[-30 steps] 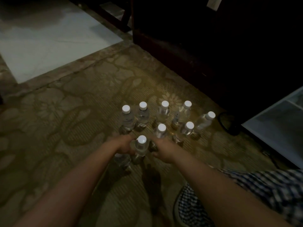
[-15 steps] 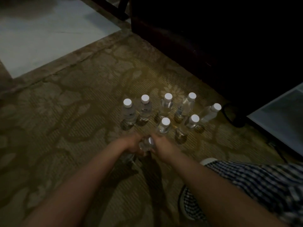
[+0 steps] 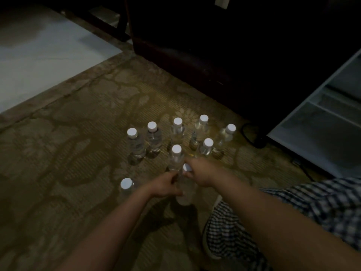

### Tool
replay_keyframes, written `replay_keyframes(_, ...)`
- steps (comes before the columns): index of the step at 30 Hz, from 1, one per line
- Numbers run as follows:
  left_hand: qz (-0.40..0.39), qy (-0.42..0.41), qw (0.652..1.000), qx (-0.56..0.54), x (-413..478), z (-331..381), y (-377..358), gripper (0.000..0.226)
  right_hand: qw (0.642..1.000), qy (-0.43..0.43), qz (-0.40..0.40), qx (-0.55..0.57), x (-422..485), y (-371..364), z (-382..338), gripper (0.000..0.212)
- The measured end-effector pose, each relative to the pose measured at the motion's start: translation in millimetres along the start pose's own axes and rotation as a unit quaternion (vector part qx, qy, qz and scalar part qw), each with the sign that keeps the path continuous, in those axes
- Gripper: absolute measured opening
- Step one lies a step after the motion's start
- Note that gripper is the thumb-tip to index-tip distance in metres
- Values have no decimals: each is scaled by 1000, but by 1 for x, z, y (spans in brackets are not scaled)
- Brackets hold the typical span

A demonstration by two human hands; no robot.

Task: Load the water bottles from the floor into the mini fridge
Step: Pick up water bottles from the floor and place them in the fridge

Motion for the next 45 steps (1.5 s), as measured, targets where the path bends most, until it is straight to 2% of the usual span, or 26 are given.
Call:
replay_keyframes(5, 93, -53, 988, -109, 4, 55, -9, 65, 998, 2, 39, -55, -34, 63, -2, 33)
replay_keyframes(8, 144, -84, 979, -119, 2, 95, -3, 62, 995, 10, 69, -76, -63, 101, -3, 29)
replay_keyframes(12, 195, -131, 968, -89, 2, 147, 7, 52, 985, 8, 139, -104, -104, 146, 2, 36)
replay_keyframes(17, 145, -218, 964, -37, 10, 230, 13, 42, 969, -3, 246, -10, -164, 198, 36, 37)
replay_keyframes(19, 130, -238, 962, -18, 18, 261, 14, 45, 960, -2, 278, 31, -186, 217, 54, 34)
replay_keyframes(26, 115, -285, 951, 11, 54, 356, 3, 48, 929, -7, 365, 56, -238, 268, 112, 26)
replay_keyframes(29, 101, -299, 949, 27, 68, 398, -5, 51, 909, -10, 402, 112, -259, 289, 144, 26)
replay_keyframes(32, 82, -310, 947, 31, 78, 428, -11, 43, 885, -14, 435, 167, -269, 302, 174, 29)
replay_keyframes(34, 64, -314, 946, 42, 89, 449, -22, 39, 878, -31, 433, 204, -273, 308, 201, 30)
replay_keyframes(37, 39, -319, 945, 58, 111, 469, -38, 36, 885, -53, 386, 254, -268, 309, 236, 24)
replay_keyframes(42, 10, -303, 949, 85, 157, 471, -53, 32, 893, -86, 332, 292, -244, 305, 282, 35)
replay_keyframes(45, 7, -290, 953, 85, 178, 466, -59, 38, 898, -64, 335, 278, -229, 304, 301, 22)
Point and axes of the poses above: each hand's wrist, its own x-axis towards the middle knuckle, its own y-axis out of the back of the hand, z = x × y, the point moved 6 cm from there along x, towards the middle knuckle, and after that the axes turned 13 degrees about x, right-handed, at the moved point
